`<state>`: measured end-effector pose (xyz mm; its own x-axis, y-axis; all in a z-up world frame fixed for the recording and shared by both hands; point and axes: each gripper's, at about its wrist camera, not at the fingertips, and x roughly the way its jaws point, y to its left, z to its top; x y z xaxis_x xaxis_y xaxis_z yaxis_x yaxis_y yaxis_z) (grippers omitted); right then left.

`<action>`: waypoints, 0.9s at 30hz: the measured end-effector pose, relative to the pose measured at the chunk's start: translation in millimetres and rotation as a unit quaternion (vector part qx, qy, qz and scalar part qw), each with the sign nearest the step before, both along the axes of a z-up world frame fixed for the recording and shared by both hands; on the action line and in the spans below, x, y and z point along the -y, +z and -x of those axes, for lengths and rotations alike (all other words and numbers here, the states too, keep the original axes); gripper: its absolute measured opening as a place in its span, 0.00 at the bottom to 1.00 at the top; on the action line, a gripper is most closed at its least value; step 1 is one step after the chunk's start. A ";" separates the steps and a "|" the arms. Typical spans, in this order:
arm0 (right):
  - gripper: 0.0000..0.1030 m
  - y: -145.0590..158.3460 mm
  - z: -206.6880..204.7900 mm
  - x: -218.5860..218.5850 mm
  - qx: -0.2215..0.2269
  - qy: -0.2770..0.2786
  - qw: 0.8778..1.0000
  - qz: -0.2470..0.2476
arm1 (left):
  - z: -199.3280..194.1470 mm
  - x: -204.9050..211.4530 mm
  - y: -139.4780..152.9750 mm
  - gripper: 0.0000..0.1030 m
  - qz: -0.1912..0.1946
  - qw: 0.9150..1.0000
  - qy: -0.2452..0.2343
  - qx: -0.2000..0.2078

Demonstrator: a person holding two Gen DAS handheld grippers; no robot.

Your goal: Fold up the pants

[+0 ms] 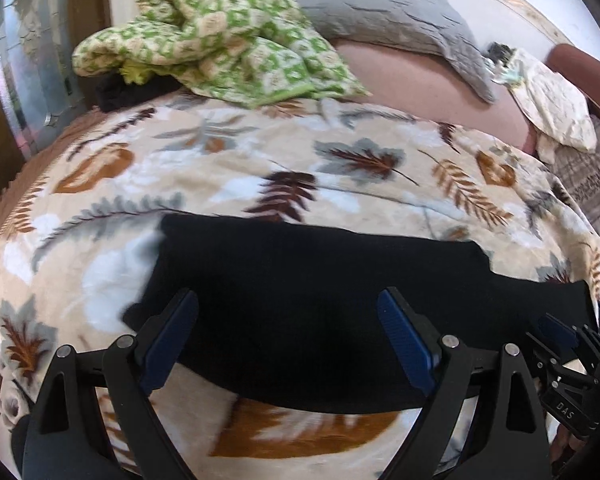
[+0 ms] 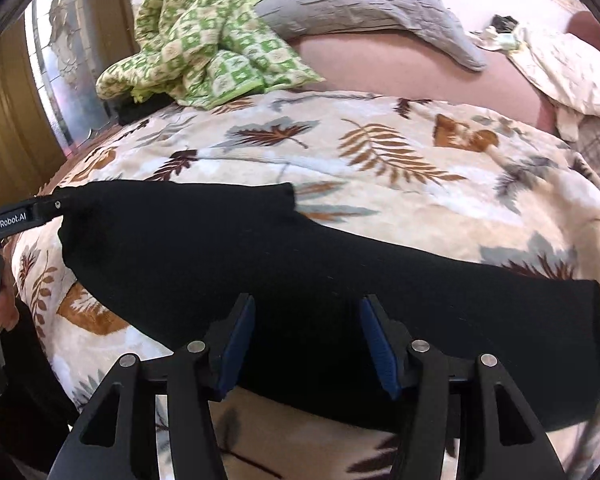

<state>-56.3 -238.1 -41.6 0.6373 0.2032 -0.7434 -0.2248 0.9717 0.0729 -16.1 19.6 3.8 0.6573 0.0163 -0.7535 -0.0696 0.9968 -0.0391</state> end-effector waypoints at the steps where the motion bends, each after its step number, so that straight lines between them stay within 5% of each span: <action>1: 0.54 -0.3 0.7 2.9 0.000 -0.004 1.000 0.002 | -1.1 7.3 -2.3 0.89 0.001 1.000 -0.007 -0.002; 12: 0.55 -10.0 6.8 34.2 -0.013 -0.038 0.999 0.003 | -9.0 62.4 -24.8 0.89 0.002 0.998 -0.062 -0.024; 27: 0.60 -17.7 9.0 40.9 -0.012 -0.038 0.999 -0.001 | -17.5 85.1 -45.6 0.89 -0.022 0.994 -0.091 -0.048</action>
<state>-65.3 -279.0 -59.3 0.6328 0.1556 -0.7585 -0.1478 0.9859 0.0790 1.4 -65.5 -41.9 0.5774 -0.0617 -0.8141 0.1109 0.9938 0.0033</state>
